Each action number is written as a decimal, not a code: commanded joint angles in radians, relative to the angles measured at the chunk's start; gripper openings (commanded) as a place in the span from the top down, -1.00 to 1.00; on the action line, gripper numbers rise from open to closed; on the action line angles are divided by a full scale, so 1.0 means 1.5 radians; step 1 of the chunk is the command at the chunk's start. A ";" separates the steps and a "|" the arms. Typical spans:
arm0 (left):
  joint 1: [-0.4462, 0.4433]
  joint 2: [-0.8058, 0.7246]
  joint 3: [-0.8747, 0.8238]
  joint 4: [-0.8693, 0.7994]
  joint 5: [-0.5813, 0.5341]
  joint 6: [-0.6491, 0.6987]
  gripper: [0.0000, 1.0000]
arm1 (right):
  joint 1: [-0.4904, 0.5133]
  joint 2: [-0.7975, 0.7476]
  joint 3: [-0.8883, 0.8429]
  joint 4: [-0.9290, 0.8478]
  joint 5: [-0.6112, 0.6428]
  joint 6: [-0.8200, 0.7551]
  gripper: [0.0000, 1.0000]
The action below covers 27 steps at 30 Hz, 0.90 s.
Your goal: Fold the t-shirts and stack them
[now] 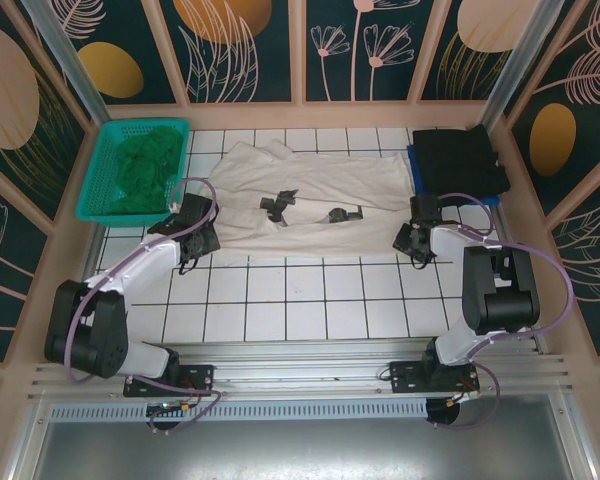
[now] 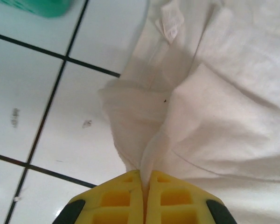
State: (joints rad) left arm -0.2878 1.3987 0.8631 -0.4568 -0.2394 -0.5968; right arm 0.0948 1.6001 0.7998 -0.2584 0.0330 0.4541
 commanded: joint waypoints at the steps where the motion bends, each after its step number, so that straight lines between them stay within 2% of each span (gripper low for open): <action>1: 0.009 -0.020 0.019 -0.067 -0.048 -0.004 1.00 | -0.010 -0.010 -0.027 -0.057 0.024 0.005 0.21; 4: 0.008 -0.015 0.008 -0.070 -0.038 -0.009 0.95 | -0.010 -0.023 -0.028 -0.073 0.023 0.006 0.21; 8: 0.008 -0.020 -0.014 -0.080 -0.030 -0.019 0.66 | -0.004 -0.080 -0.020 -0.115 0.030 0.009 0.21; 10: 0.009 -0.029 -0.014 -0.092 -0.032 -0.022 0.31 | -0.001 -0.112 -0.011 -0.127 0.030 0.009 0.20; 12: 0.008 -0.034 -0.006 -0.104 -0.043 -0.023 0.26 | 0.004 -0.140 0.001 -0.128 0.027 0.009 0.19; 14: 0.009 -0.034 0.010 -0.118 -0.056 -0.022 0.13 | 0.008 -0.147 0.011 -0.115 0.018 0.005 0.19; 17: 0.008 -0.029 0.031 -0.113 -0.055 -0.015 -0.01 | 0.009 -0.123 0.018 -0.076 0.000 0.001 0.18; 21: -0.001 0.025 0.062 -0.008 0.065 0.015 -0.01 | 0.010 -0.045 0.040 -0.033 -0.005 -0.005 0.19; 27: -0.054 0.244 0.235 0.032 0.123 0.051 -0.02 | 0.001 0.068 0.059 -0.014 0.036 -0.011 0.21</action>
State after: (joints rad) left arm -0.3382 1.6405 1.1152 -0.4801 -0.1432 -0.5743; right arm 0.1043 1.6474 0.8700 -0.3019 0.0452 0.4500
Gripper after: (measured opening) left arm 0.511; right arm 0.395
